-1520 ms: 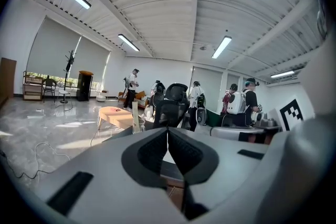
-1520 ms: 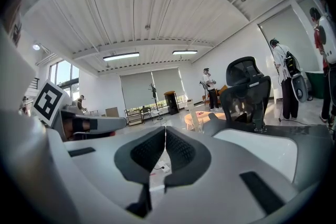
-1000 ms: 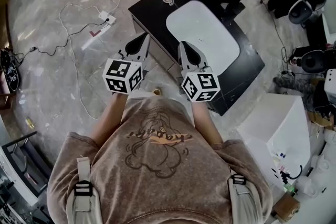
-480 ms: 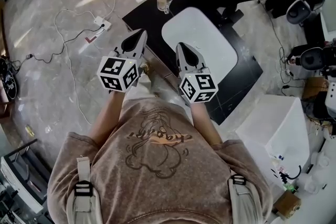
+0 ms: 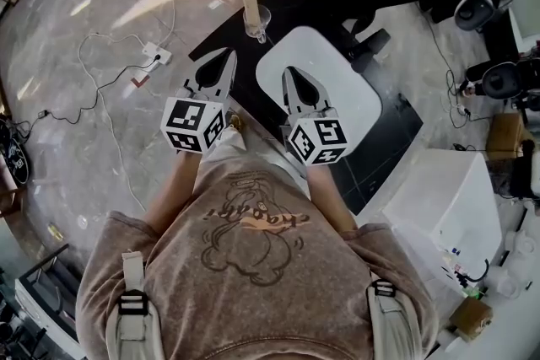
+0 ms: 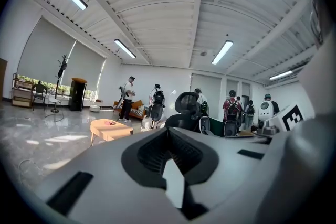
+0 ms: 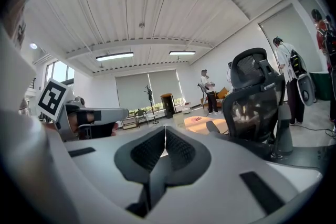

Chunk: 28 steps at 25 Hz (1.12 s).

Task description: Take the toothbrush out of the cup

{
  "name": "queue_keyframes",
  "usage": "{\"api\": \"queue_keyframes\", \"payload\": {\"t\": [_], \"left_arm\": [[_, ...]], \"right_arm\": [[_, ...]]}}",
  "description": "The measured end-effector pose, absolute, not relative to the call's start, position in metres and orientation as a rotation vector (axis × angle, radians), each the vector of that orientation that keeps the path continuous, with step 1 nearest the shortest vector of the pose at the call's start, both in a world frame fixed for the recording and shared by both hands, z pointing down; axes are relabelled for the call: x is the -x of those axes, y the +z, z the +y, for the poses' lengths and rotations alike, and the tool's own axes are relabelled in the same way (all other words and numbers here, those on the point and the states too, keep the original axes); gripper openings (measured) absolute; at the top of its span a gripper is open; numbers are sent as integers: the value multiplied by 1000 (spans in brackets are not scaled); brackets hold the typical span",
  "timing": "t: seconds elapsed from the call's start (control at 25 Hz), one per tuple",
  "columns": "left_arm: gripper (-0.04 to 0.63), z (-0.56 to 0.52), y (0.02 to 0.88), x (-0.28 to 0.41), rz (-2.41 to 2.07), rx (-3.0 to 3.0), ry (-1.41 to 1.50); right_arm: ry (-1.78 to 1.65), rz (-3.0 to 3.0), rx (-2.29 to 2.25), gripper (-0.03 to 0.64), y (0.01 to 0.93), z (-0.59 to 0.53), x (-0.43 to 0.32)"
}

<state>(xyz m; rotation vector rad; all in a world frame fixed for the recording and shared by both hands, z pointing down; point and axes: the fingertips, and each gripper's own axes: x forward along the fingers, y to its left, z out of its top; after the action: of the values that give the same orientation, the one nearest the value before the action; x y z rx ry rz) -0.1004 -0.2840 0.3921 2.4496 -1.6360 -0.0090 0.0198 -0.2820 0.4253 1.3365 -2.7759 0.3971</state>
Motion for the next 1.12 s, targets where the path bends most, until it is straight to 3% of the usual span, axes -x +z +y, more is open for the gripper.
{"api": "queue_keyframes", "payload": {"t": [0.28, 0.44, 0.56, 0.6, 1.12], "left_arm": [[32, -304, 399, 103, -1602, -2475, 26], [182, -314, 398, 101, -1592, -2494, -29], [363, -324, 397, 102, -1609, -2487, -78], [378, -326, 399, 101, -1602, -2487, -75], [379, -402, 450, 105, -1536, -2432, 59]], "right_arm": [[399, -2759, -1332, 17, 428, -299, -11], [404, -2750, -1325, 17, 431, -305, -11], [404, -2744, -1323, 17, 433, -309, -12], [402, -2743, -1323, 17, 433, -310, -12], [419, -2741, -1346, 17, 433, -334, -9]]}}
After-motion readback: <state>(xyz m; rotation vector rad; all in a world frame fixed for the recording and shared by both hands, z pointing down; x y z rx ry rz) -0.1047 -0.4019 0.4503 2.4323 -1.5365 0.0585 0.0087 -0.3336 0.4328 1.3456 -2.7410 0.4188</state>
